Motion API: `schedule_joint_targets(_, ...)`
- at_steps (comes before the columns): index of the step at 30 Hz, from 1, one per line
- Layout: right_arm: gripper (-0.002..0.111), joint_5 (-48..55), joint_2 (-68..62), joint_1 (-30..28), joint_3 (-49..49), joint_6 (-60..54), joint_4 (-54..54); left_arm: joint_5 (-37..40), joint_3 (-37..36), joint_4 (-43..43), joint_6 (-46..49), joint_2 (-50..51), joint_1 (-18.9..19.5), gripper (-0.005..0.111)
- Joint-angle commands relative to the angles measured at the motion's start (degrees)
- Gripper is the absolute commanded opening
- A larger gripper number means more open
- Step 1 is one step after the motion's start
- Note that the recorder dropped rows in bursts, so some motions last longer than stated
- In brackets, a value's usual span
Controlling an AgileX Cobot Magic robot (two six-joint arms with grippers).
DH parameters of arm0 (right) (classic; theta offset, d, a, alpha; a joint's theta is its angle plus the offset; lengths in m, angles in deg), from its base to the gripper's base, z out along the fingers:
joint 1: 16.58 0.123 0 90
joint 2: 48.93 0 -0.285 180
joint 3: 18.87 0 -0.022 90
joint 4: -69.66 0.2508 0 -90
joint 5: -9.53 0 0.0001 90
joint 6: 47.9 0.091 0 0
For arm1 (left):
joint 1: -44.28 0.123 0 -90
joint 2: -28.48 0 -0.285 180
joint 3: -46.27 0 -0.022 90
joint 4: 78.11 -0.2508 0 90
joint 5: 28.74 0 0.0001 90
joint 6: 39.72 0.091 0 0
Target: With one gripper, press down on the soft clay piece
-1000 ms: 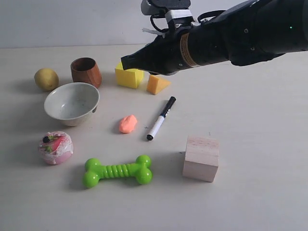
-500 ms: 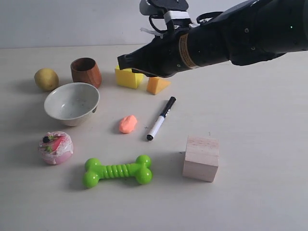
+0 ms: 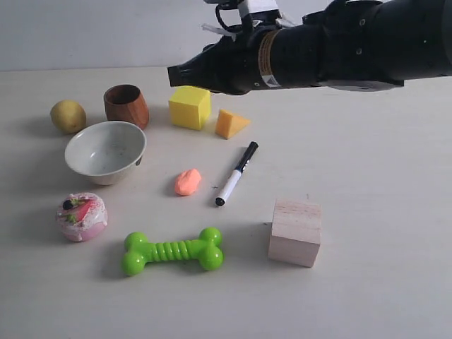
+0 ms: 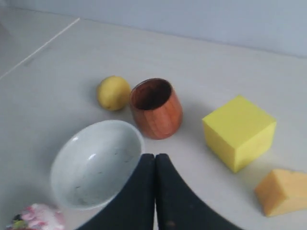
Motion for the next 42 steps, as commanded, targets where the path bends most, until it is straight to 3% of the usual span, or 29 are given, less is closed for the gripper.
schedule_joint_targets(1,0.000,15.4,0.4,1.3,0.3,-40.0,29.6,-0.6,0.1,0.2,0.0,-0.1,-0.3,0.000)
schedule_joint_targets(4,0.000,21.0,0.4,1.6,0.3,-50.1,38.6,-0.6,0.1,0.2,0.0,-0.1,-0.3,0.000)
schedule_joint_targets(12,0.000,23.8,0.4,3.2,0.3,-60.1,50.3,-0.6,0.1,0.2,0.0,-0.1,-0.3,0.000)
schedule_joint_targets(19,0.000,29.4,-2.6,3.8,-3.1,-79.0,69.3,-0.6,0.1,0.2,0.0,-0.1,-0.3,0.000)
schedule_joint_targets(42,0.000,49.7,-20.2,3.8,-25.3,-79.0,72.5,-0.6,0.1,0.2,0.0,-0.1,-0.3,0.000)
